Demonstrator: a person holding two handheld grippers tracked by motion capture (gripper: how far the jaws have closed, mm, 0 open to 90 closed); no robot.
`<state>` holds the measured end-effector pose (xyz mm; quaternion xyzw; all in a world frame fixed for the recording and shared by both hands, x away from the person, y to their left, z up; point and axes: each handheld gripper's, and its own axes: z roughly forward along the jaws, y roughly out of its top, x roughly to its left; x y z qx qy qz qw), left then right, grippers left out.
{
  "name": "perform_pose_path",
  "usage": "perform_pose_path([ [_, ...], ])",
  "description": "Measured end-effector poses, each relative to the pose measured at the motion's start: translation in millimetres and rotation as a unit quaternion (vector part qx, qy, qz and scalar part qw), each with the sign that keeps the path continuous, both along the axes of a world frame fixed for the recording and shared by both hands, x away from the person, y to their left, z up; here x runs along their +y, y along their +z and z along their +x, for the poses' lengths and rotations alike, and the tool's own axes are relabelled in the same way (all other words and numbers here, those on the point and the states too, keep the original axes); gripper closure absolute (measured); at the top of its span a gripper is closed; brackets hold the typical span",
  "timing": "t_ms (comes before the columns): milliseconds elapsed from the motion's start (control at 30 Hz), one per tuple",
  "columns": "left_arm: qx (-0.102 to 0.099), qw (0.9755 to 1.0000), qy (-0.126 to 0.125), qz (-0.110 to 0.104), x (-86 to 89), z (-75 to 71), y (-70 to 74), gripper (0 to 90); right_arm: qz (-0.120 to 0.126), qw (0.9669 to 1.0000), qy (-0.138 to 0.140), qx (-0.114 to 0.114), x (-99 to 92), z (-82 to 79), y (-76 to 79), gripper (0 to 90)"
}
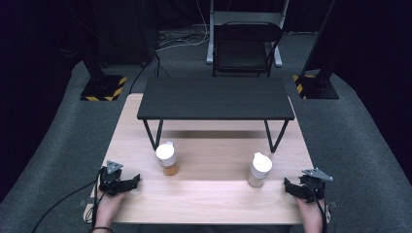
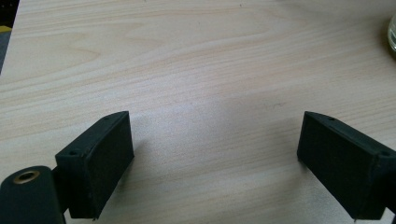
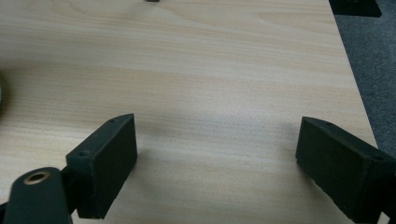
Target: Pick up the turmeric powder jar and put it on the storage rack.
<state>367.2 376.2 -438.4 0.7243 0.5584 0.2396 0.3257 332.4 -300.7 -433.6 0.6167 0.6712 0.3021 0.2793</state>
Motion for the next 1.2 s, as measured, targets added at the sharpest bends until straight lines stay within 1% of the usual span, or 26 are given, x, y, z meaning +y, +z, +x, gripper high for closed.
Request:
perform_pose_path([
  [567, 0.003, 1.0000, -0.003, 0.001, 0.3, 1.2, 0.4, 6.8, 0.001, 1.0000, 0.003, 0.003, -0.8, 1.0, 0.4, 8.5],
  [833, 0.003, 1.0000, 0.001, 0.001, -0.5, 0.6, 0.4, 6.5, 0.001, 1.0000, 0.003, 0.003, -0.7, 1.4, 0.2, 8.2],
  [900, 0.003, 1.0000, 0.002, -0.001, -0.1, 0.4, 0.3, 6.2, 0.001, 1.0000, 0.003, 0.003, -0.7, 1.4, 0.2, 8.2],
  [1033, 0.002, 0.9999, 0.005, -0.016, 4.1, -0.2, -0.4, 6.2, 0.001, 1.0000, 0.003, 0.003, -0.8, 1.3, 0.2, 8.2],
  [1200, 0.003, 0.9999, 0.003, -0.016, 5.0, -0.8, 0.1, 6.6, 0.001, 1.0000, 0.003, 0.004, -0.6, 1.1, 0.4, 8.2],
])
